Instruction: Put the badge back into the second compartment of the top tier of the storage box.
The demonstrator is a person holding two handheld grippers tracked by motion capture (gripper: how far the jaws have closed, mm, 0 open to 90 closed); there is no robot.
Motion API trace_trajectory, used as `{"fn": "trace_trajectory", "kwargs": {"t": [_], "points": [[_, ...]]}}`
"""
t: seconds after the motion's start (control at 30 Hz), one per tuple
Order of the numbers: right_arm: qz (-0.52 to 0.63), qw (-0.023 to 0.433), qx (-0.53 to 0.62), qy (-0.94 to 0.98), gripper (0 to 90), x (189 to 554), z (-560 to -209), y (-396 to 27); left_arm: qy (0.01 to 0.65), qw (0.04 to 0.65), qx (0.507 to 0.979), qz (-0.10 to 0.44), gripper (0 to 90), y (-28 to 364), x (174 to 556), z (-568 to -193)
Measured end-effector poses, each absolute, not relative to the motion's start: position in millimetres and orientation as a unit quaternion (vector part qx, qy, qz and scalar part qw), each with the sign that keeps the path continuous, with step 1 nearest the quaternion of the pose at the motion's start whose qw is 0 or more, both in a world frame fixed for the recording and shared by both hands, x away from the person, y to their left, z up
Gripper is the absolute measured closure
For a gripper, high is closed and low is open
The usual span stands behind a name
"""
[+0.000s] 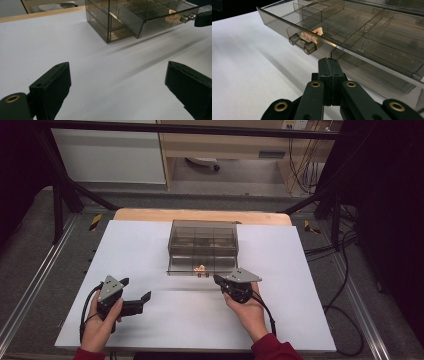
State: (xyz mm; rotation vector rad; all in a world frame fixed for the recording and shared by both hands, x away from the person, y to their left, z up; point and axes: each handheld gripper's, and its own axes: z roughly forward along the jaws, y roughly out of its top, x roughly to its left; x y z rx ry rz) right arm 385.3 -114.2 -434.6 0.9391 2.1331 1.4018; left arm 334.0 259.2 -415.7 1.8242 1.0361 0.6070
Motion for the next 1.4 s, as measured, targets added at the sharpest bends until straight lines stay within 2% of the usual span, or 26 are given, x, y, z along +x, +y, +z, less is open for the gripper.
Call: {"fn": "trace_trajectory", "kwargs": {"t": [1.4], "points": [[0.511, 0.217, 0.338, 0.76, 90.0, 398, -428, -114, 0.423, 0.458, 0.742, 0.247, 6.9, 260, 334, -416]]}}
